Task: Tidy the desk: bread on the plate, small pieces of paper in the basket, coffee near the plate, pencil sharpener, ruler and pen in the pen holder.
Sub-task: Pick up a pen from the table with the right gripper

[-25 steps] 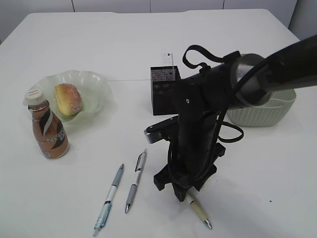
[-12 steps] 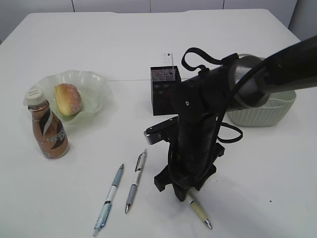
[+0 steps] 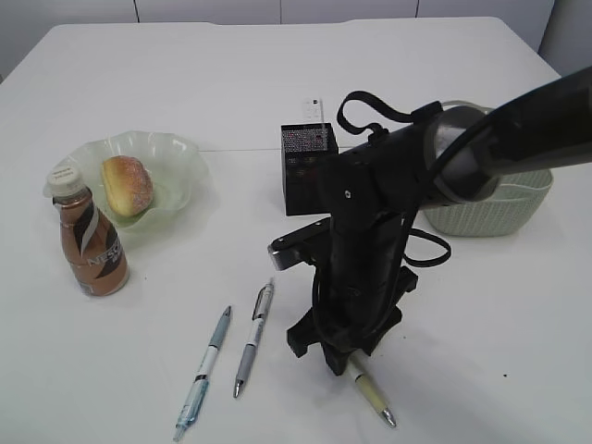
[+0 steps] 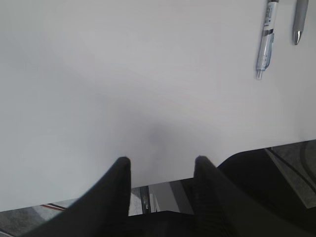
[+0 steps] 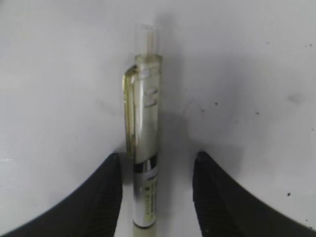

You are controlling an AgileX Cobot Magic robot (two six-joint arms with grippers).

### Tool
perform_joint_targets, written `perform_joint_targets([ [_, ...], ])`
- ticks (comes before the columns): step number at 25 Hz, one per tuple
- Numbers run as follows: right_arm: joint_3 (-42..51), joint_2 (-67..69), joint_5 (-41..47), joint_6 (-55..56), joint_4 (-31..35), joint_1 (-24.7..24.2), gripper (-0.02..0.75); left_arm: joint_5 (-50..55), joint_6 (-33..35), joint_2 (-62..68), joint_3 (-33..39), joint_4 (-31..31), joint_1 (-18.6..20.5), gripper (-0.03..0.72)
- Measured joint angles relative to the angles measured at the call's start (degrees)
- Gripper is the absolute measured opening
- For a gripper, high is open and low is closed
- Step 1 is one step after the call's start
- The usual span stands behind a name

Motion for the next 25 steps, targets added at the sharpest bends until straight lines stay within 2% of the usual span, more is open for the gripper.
perform_joint_targets([
  [5, 0.0, 0.0, 0.0, -0.3, -0.7, 0.0, 0.358, 0.0, 0.0, 0.0, 0.0, 0.0, 0.0, 0.307],
  [7, 0.0, 0.0, 0.1, -1.3, -1.2, 0.0, 0.298, 0.0, 0.0, 0.0, 0.0, 0.0, 0.0, 0.307],
  [10, 0.0, 0.1, 0.2, -1.8, -1.4, 0.0, 0.163, 0.0, 0.0, 0.0, 0.0, 0.0, 0.0, 0.307],
  [12, 0.0, 0.1, 0.2, -1.9, -1.3, 0.0, 0.111, 0.0, 0.0, 0.0, 0.0, 0.0, 0.0, 0.307],
  [20, -0.4, 0.1, 0.4, -2.4, -0.9, 0.0, 0.090, 0.0, 0.0, 0.0, 0.0, 0.2, 0.0, 0.307],
  [25, -3.4, 1.1, 5.3, -2.4, -0.9, 0.0, 0.090, 0.1, 0.0, 0.0, 0.0, 0.3, 0.0, 0.307],
])
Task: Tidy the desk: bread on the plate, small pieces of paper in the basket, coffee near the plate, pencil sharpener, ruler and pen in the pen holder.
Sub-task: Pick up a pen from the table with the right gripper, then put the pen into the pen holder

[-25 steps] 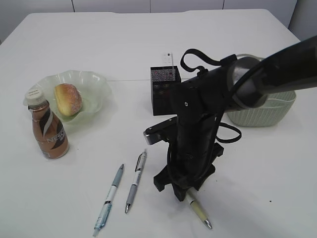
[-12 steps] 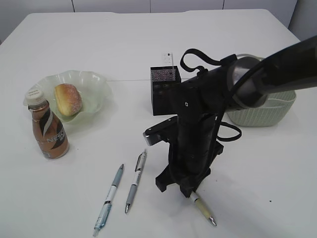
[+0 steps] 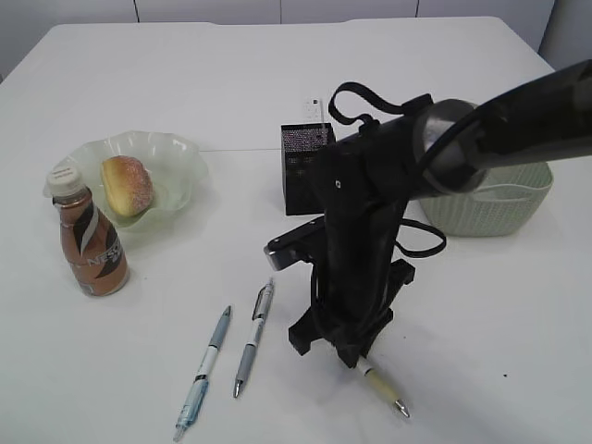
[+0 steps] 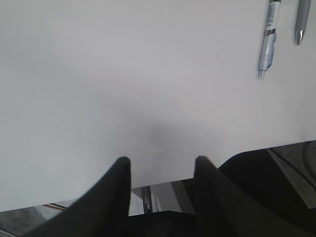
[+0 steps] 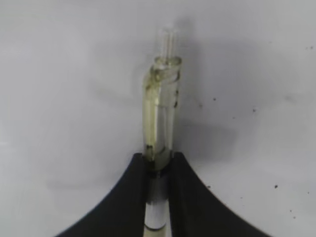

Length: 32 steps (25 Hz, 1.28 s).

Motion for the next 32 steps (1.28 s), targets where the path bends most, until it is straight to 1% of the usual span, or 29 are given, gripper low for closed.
perform_joint_targets([
  [1, -0.9, 0.1, 1.2, 0.0, 0.0, 0.0, 0.104, 0.0, 0.0, 0.0, 0.0, 0.0, 0.0, 0.307],
  [3, -2.6, 0.3, 3.0, -0.3, 0.0, 0.0, 0.088, 0.0, 0.0, 0.0, 0.0, 0.0, 0.0, 0.307],
  [8, -5.0, 0.4, 3.3, -0.3, 0.0, 0.0, 0.088, 0.0, 0.0, 0.0, 0.0, 0.0, 0.0, 0.307],
  [12, -5.1, -0.9, 1.5, -0.3, 0.0, 0.0, 0.087, 0.0, 0.0, 0.0, 0.0, 0.0, 0.0, 0.307],
  [15, -3.6, -5.3, -2.6, -0.3, 0.8, 0.0, 0.087, 0.0, 0.0, 0.0, 0.0, 0.0, 0.0, 0.307],
  [18, 1.5, -12.1, -9.7, -0.3, 1.5, 0.0, 0.087, 0.0, 0.0, 0.0, 0.0, 0.0, 0.0, 0.307],
  [22, 12.0, -22.4, -23.5, -0.3, 1.0, 0.0, 0.087, 0.0, 0.0, 0.0, 0.0, 0.0, 0.0, 0.307],
  [25, 19.9, -29.2, -36.2, -0.4, -0.3, 0.0, 0.087, 0.0, 0.0, 0.0, 0.0, 0.0, 0.0, 0.307],
  [27, 24.5, -32.5, -45.2, -0.4, -2.3, 0.0, 0.087, 0.0, 0.0, 0.0, 0.0, 0.0, 0.0, 0.307],
  [29, 27.1, -34.4, -52.3, -0.6, -4.6, 0.0, 0.087, 0.0, 0.0, 0.0, 0.0, 0.0, 0.0, 0.307],
  [32, 28.0, -34.5, -59.6, -3.2, -7.9, -0.7, 0.087, 0.0, 0.0, 0.0, 0.0, 0.0, 0.0, 0.307],
])
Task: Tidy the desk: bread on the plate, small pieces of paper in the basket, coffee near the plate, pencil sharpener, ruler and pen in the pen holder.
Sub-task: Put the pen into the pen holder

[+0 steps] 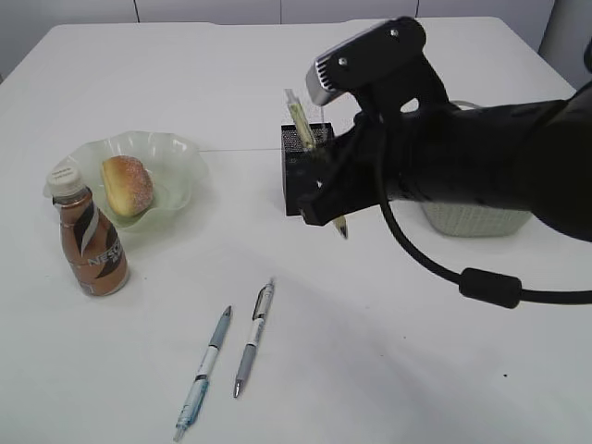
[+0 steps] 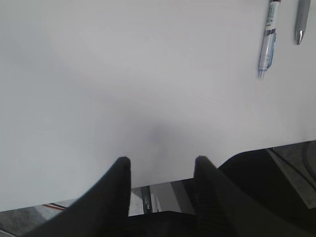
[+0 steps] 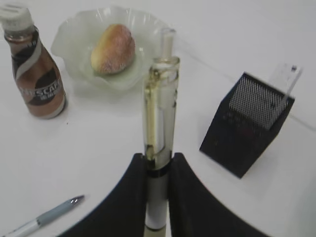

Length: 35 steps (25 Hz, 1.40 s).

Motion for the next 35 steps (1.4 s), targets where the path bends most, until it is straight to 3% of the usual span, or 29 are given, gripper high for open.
perform_joint_targets([
  [8, -0.9, 5.2, -17.5, -3.5, 2.4, -6.0, 0.087, -0.1, 0.0, 0.0, 0.0, -0.1, 0.0, 0.307],
  [13, -8.1, 11.3, -21.5, -3.9, 3.6, -8.1, 0.087, -1.4, 0.0, 0.0, 0.0, -1.1, 0.0, 0.307],
  [20, -17.9, 24.2, -33.7, -9.1, 7.1, -8.1, 0.087, -3.8, 0.0, 0.0, 0.0, -2.7, 0.0, 0.307],
  [26, -24.3, 32.5, -38.0, -14.6, 17.2, -8.1, 0.087, -3.8, 0.0, 0.0, 0.0, -2.7, 0.0, 0.307],
  [35, -27.4, 37.8, -35.5, -15.1, 19.1, -8.4, 0.087, -3.8, 0.0, 0.0, 0.0, -2.7, 0.0, 0.307],
])
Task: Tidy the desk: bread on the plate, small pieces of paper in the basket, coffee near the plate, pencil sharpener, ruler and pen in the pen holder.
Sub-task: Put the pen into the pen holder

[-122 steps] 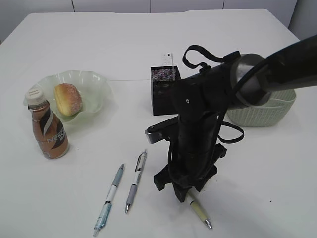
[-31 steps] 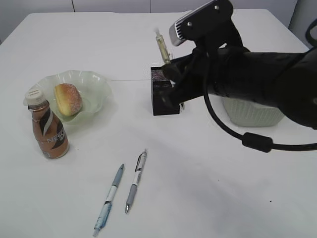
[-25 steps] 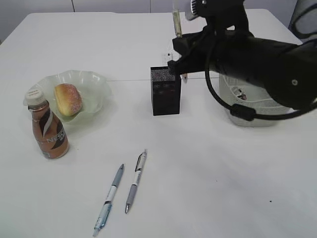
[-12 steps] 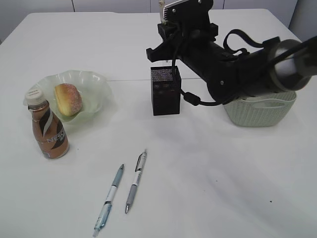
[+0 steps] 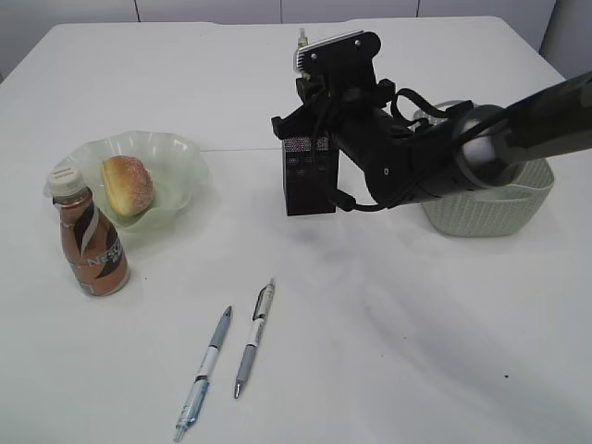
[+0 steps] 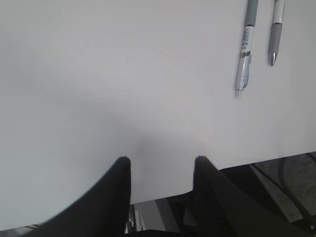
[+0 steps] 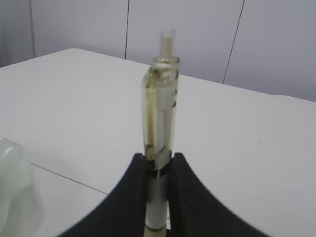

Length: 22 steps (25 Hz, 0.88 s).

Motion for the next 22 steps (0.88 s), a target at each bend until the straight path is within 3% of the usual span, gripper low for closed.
perform_joint_targets([
  [22, -6.1, 5.5, 4.7, -0.1, 0.4, -0.2, 0.087, 0.0, -0.1, 0.0, 0.0, -0.1, 0.0, 0.307],
])
